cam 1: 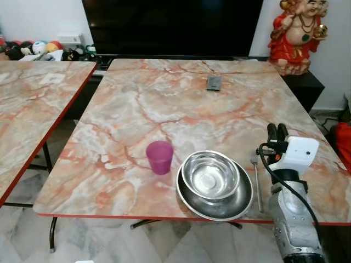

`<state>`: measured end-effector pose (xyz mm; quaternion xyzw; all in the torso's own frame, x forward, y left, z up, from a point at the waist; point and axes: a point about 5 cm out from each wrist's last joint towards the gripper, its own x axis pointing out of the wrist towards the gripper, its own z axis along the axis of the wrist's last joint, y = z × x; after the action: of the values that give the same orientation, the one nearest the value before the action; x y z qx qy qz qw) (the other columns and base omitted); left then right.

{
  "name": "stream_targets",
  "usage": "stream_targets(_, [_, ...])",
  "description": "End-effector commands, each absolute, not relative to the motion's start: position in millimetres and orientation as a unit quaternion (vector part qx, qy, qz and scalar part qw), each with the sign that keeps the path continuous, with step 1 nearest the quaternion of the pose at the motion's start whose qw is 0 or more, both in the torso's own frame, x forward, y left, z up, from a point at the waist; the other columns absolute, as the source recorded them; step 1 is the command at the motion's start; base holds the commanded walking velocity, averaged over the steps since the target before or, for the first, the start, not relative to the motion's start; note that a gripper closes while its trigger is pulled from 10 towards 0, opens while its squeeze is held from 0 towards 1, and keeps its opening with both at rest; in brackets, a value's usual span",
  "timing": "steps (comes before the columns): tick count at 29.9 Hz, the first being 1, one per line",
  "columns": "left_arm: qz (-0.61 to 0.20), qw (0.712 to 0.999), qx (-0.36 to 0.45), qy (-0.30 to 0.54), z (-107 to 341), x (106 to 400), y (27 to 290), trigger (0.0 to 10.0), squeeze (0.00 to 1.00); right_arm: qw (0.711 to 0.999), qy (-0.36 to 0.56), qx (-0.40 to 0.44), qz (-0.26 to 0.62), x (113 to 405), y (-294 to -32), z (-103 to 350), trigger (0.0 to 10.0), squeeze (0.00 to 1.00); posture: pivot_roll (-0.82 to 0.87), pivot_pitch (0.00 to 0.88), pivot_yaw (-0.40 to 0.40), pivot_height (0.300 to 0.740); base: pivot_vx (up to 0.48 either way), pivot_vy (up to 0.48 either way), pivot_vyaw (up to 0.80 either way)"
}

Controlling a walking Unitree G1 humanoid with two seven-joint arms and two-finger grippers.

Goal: Setting the table

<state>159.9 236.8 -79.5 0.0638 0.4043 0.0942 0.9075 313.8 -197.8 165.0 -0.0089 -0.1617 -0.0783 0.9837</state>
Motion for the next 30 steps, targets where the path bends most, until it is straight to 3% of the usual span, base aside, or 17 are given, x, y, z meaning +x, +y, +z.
stream_targets(1, [0.1, 0.904, 0.064, 0.41, -80.7, 153.8, 242.0, 10.0, 0.0, 0.982, -0.177, -0.013, -0.065, 313.4, -189.7, 171.9, 10.0, 0.0, -0.02, 0.024, -0.006, 0.74, 0.0, 0.476, 0.0])
stream_targets(30, [0.099, 0.912, 0.066, 0.392, -76.8, 163.1, 238.9, 10.0, 0.0, 0.983, -0.18, -0.009, -0.045, 315.5, -168.5, 172.1, 10.0, 0.0, -0.01, 0.0, -0.005, 0.74, 0.0, 0.477, 0.04])
